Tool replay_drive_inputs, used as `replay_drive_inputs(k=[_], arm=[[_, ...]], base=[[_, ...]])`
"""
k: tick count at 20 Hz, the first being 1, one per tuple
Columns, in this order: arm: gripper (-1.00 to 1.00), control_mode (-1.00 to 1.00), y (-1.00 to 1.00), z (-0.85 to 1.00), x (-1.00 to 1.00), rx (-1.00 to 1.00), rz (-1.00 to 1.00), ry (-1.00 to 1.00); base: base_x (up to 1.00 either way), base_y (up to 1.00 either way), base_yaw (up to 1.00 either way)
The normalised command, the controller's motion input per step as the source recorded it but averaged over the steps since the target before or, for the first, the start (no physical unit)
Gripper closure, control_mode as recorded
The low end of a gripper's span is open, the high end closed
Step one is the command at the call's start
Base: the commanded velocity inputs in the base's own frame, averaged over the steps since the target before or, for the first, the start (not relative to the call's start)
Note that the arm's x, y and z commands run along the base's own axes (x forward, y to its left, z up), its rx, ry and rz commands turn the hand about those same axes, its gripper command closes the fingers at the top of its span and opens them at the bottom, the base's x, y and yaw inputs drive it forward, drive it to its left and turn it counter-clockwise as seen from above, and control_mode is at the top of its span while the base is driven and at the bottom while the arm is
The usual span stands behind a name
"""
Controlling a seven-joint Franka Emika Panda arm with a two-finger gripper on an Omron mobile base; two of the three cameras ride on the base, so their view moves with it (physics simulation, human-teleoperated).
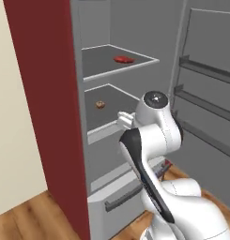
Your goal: Place one mushroom and one steak in each tupperware on the nearby counter, to pack two identical lunches.
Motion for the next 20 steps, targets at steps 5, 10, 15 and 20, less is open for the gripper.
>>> replay_drive_inputs(k=[5, 10, 15, 20], arm=[[-1.00, 1.00, 0.00, 0.00, 0.00, 0.00, 0.00, 0.00], [-1.00, 1.00, 0.00, 0.00, 0.00, 0.00, 0.00, 0.00], [-1.00, -1.00, -0.16, 0.00, 0.20, 0.01, 0.01, 0.01], [-1.00, -1.00, -0.87, 0.00, 1.00, 0.01, 0.28, 0.00]], base=[[1.00, -0.18, 0.20], [0.82, -0.56, 0.00], [0.77, -0.51, 0.00], [0.00, 0.00, 0.00]])
